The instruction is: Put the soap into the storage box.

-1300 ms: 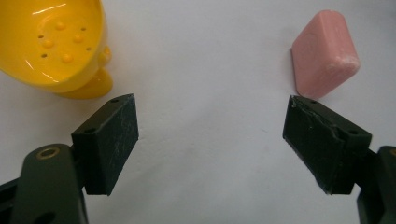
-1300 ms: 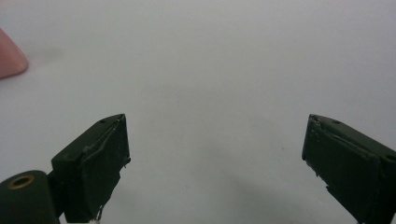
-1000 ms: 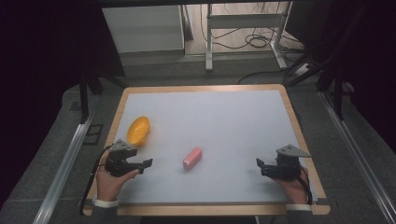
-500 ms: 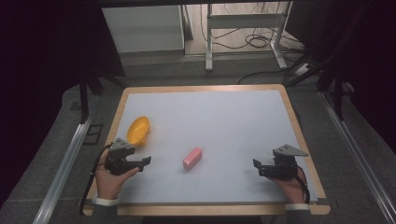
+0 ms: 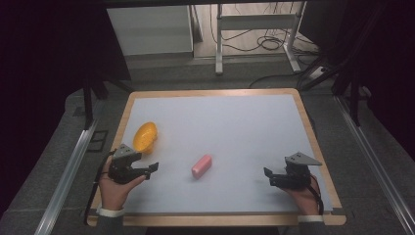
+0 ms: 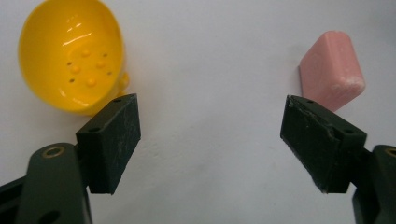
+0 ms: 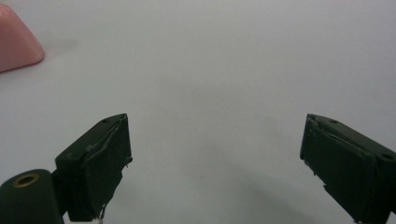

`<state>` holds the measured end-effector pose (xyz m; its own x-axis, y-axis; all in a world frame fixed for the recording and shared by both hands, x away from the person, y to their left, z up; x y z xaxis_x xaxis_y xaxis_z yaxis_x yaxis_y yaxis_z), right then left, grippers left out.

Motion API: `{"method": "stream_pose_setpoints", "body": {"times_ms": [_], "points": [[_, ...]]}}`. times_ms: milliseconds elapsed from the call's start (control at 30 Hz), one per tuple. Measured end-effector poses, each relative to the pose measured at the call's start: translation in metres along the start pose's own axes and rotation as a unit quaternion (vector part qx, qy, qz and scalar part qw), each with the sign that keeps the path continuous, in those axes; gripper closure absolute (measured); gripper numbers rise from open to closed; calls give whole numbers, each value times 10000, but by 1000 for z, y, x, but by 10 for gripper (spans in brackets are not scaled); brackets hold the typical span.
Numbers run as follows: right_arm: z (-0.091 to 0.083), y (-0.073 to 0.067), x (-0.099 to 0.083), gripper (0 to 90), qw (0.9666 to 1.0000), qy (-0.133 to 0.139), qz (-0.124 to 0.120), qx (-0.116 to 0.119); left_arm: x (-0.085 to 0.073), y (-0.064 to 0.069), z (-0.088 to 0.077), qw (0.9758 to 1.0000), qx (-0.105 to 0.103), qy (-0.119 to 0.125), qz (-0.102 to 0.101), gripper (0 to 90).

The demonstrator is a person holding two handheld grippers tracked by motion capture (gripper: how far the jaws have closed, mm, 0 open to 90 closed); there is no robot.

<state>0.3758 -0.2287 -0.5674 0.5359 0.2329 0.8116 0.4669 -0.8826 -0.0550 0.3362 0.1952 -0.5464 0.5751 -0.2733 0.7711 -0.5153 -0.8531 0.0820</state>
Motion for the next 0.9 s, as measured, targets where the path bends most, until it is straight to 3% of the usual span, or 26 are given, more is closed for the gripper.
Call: {"method": "stream_pose_setpoints", "body": {"times_ms": [200,333,500,900], "points": [[-2,5,-3,84,10000,-24,30,-49,3,6,5,9999,5,-90,80,218],[-1,10,-5,84,9999,-43,90,-94,16,17,2,9996,-32,110,241,230],[0,9,-5,84,9999,-53,63,-109,20,26,9,9993,-118,32,349,230],[0,10,-7,84,9999,-76,47,-143,41,43,17,9987,-308,32,413,234]]}}
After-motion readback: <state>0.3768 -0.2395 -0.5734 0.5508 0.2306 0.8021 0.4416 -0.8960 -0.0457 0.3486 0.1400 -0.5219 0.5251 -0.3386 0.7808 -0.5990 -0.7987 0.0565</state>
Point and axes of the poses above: each handheld gripper's, and its own axes: z roughly forward along the jaws, x roughly out of its top, y roughly to its right, the point moved 10 cm from there along z, roughly forward along the jaws, and after that the axes turned 4 degrees about z, right-handed, at the moved point
